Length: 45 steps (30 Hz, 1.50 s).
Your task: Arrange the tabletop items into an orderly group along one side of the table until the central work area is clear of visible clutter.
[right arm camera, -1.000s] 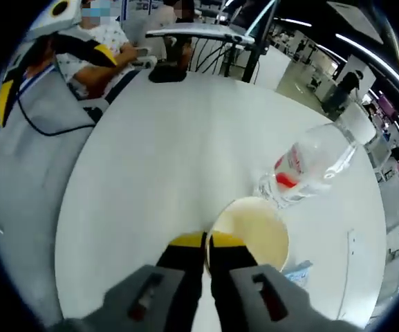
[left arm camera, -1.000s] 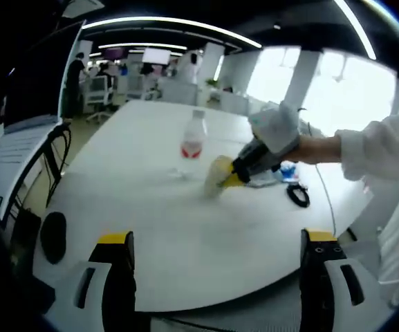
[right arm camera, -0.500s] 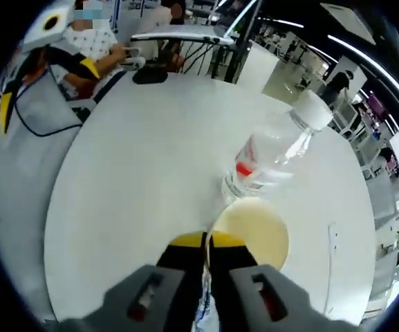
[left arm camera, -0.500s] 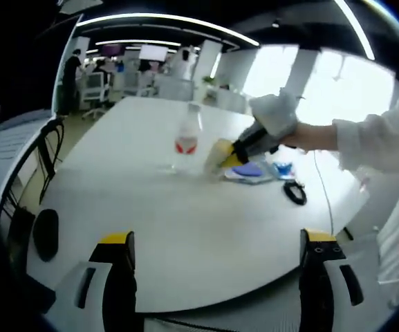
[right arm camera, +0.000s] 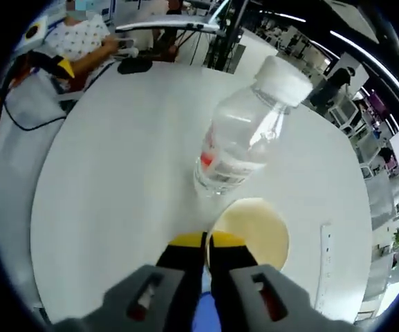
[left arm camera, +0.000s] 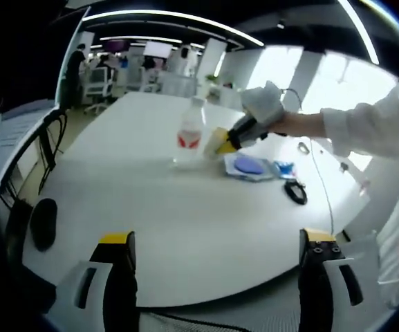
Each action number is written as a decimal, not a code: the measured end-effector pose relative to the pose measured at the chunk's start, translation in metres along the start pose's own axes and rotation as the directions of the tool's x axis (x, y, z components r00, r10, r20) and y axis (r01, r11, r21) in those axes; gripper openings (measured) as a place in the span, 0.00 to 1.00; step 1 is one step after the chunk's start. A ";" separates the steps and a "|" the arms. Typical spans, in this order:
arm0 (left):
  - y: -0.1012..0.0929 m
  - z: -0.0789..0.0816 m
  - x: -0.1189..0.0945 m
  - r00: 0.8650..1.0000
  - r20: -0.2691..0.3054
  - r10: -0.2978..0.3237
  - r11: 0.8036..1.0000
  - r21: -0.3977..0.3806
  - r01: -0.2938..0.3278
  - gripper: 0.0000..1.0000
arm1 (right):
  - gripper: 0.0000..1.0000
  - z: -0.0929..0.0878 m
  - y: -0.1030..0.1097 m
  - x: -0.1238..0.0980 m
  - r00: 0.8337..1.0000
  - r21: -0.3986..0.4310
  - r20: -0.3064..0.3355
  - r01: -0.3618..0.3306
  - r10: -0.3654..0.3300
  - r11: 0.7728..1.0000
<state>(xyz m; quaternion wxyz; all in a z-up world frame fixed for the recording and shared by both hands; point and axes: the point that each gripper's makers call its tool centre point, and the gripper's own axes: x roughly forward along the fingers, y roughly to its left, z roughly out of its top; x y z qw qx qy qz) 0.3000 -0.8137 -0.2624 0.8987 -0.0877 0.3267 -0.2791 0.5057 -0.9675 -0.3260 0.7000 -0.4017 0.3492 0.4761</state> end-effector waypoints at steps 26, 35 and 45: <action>0.007 -0.010 -0.004 1.000 -0.011 0.020 1.000 -0.017 -0.020 0.94 | 0.11 0.005 0.013 0.008 0.998 0.036 -0.009 -0.054 0.055 0.998; 0.008 -0.011 -0.005 1.000 -0.012 0.027 0.999 -0.021 -0.027 0.94 | 0.19 0.007 0.006 0.004 1.000 0.075 0.019 -0.024 0.022 0.997; 0.008 -0.012 -0.003 0.999 -0.020 0.038 0.999 -0.007 -0.038 0.95 | 0.31 0.014 0.013 -0.015 0.990 0.158 0.140 -0.008 -0.014 0.987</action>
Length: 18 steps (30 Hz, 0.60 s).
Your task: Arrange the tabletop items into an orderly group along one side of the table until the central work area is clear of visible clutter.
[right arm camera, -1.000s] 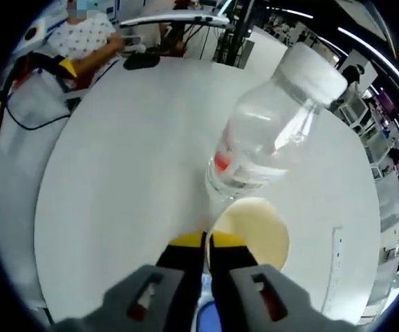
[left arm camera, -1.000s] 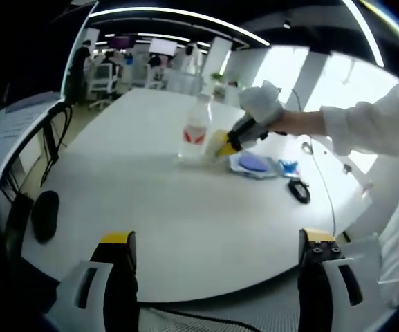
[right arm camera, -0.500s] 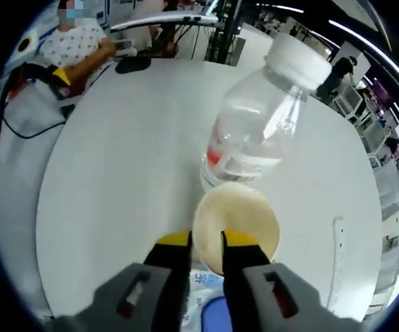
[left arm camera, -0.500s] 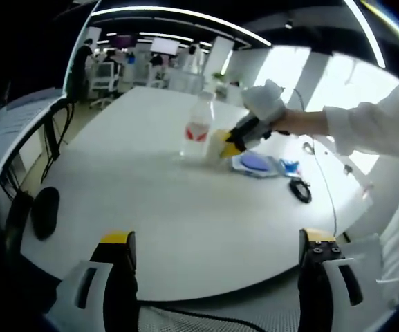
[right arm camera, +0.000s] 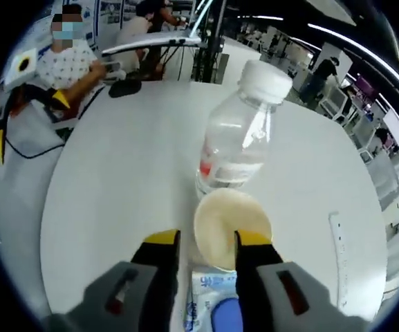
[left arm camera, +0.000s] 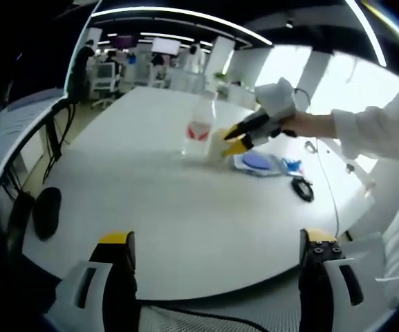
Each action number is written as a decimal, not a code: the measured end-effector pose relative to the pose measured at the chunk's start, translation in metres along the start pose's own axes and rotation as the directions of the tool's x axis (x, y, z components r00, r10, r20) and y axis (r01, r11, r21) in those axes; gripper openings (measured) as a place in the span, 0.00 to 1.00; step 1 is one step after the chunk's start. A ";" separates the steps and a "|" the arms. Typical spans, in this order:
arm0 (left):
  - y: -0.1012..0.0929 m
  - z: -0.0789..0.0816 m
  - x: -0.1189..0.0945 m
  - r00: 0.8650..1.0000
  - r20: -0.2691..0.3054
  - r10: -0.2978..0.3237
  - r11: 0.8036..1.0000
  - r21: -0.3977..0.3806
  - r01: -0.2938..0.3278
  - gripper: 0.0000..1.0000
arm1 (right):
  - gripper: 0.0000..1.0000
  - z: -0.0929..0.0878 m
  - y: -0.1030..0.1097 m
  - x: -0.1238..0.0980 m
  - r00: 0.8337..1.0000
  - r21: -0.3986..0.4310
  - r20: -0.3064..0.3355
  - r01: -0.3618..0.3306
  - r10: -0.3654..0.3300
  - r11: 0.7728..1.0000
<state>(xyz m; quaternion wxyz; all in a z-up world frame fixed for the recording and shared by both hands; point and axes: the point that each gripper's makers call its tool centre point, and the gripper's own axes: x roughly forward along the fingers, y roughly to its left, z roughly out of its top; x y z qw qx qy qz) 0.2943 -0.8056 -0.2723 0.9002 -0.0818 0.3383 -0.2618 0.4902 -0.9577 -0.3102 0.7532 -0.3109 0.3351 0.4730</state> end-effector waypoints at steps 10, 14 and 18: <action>-0.007 0.003 0.002 1.000 -0.013 0.008 0.999 0.052 -0.007 0.96 | 0.45 -0.010 0.003 -0.016 0.995 0.148 0.089 0.023 -0.037 0.989; -0.014 0.008 0.007 1.000 -0.017 -0.004 0.997 0.076 0.005 0.96 | 0.47 -0.018 0.006 -0.030 0.992 0.183 0.113 0.035 -0.056 0.983; -0.023 0.015 0.009 1.000 -0.017 -0.014 0.994 0.107 0.016 0.96 | 0.51 -0.007 0.007 -0.050 0.973 0.192 0.201 0.071 -0.110 0.979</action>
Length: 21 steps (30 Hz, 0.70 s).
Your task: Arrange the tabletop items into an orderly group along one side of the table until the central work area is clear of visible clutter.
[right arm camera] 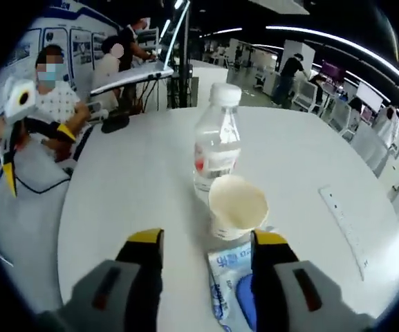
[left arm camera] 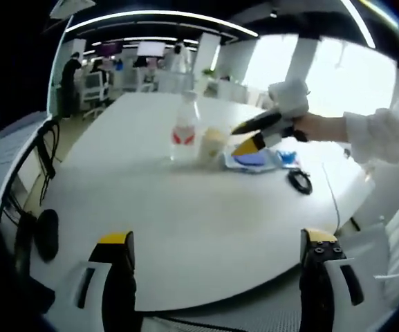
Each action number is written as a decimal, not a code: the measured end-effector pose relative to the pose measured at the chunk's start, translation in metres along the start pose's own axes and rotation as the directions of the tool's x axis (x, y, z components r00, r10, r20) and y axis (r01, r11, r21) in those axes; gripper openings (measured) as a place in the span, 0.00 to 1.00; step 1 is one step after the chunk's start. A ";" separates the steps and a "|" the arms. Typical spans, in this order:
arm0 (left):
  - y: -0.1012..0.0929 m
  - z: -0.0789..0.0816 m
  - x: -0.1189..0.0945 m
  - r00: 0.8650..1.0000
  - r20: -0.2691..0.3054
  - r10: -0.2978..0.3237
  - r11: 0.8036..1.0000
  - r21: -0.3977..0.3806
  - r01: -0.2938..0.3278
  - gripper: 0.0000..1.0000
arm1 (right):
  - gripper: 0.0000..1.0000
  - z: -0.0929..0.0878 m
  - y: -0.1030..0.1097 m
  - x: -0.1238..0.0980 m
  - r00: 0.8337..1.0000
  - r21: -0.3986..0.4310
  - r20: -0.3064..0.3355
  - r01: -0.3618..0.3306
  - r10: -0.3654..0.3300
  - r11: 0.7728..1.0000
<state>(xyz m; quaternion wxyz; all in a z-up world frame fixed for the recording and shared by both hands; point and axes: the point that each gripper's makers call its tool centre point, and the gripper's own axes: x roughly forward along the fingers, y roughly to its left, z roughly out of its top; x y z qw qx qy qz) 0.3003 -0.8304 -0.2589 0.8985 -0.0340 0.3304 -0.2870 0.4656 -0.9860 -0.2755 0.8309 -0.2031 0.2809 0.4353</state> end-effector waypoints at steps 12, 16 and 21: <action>-0.006 0.019 0.010 1.000 -0.005 -0.018 0.997 0.070 0.018 0.96 | 0.57 0.000 -0.012 -0.050 0.992 0.086 0.080 0.096 -0.103 0.992; -0.003 0.023 0.014 1.000 -0.013 -0.020 0.996 0.084 0.021 0.96 | 0.61 -0.017 -0.022 -0.076 0.981 0.193 0.085 0.156 -0.175 0.969; -0.005 0.027 0.018 0.999 -0.019 -0.030 0.994 0.104 0.032 0.96 | 0.67 -0.041 -0.019 -0.113 0.968 0.245 0.088 0.208 -0.235 0.947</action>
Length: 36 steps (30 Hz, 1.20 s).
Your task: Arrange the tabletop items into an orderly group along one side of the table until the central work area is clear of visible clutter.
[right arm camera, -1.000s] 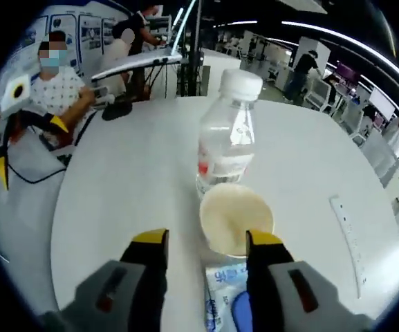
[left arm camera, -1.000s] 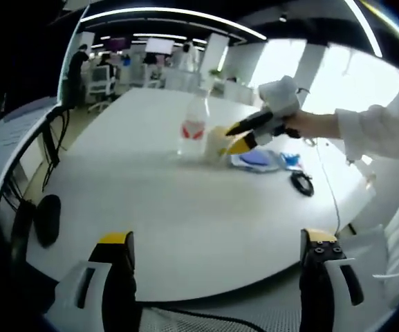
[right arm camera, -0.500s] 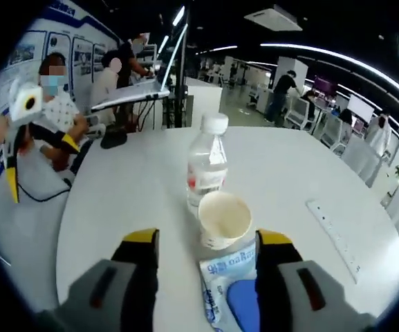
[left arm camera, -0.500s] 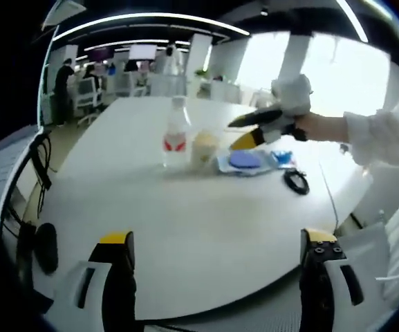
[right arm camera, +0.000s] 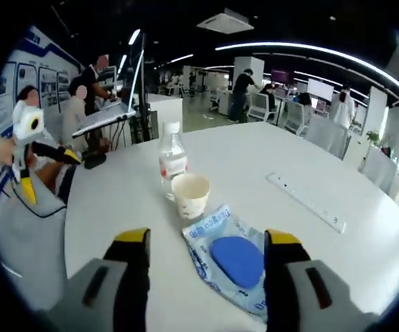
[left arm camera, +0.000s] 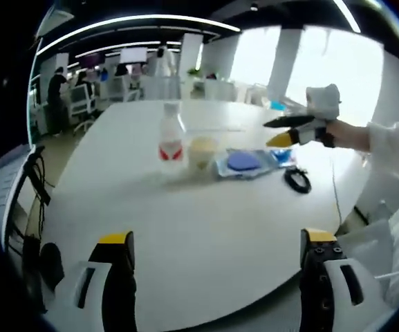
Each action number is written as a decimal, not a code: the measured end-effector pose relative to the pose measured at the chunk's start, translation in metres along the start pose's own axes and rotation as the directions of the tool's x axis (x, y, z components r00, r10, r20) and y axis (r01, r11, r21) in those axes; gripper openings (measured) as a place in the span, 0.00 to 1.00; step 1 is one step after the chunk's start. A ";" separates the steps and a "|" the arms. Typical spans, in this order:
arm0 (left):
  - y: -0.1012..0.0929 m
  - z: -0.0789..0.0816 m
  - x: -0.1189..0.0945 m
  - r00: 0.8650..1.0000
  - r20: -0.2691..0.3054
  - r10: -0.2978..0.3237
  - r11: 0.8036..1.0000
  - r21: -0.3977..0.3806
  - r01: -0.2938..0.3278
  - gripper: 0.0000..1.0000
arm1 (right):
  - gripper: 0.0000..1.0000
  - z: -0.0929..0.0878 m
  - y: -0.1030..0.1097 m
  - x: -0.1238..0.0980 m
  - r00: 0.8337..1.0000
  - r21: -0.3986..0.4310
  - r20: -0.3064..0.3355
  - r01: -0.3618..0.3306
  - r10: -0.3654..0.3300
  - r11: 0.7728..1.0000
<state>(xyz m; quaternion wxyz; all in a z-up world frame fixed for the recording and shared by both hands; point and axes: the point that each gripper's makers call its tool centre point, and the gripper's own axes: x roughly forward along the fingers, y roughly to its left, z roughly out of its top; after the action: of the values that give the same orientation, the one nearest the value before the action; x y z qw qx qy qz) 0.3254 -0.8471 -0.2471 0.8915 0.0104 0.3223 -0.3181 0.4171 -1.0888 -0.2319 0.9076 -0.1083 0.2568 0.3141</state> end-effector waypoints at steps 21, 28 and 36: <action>0.007 0.020 0.017 0.999 -0.028 -0.027 0.997 0.066 0.029 0.97 | 0.72 -0.101 -0.045 -0.135 0.959 0.277 -0.031 0.280 -0.283 0.919; 0.005 0.017 0.024 0.997 -0.062 -0.050 0.994 0.094 0.056 0.97 | 0.71 -0.120 -0.047 -0.167 0.939 0.323 -0.040 0.335 -0.341 0.885; -0.005 0.018 0.031 0.995 -0.071 -0.069 0.992 0.103 0.076 0.97 | 0.71 -0.152 -0.042 -0.192 0.926 0.351 -0.085 0.374 -0.368 0.859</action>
<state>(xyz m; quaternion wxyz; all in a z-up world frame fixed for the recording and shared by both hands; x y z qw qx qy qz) 0.3512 -0.8722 -0.2497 0.8663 0.0565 0.3350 -0.3663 0.2536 -1.2747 -0.2559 0.9533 0.0103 0.2909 0.0803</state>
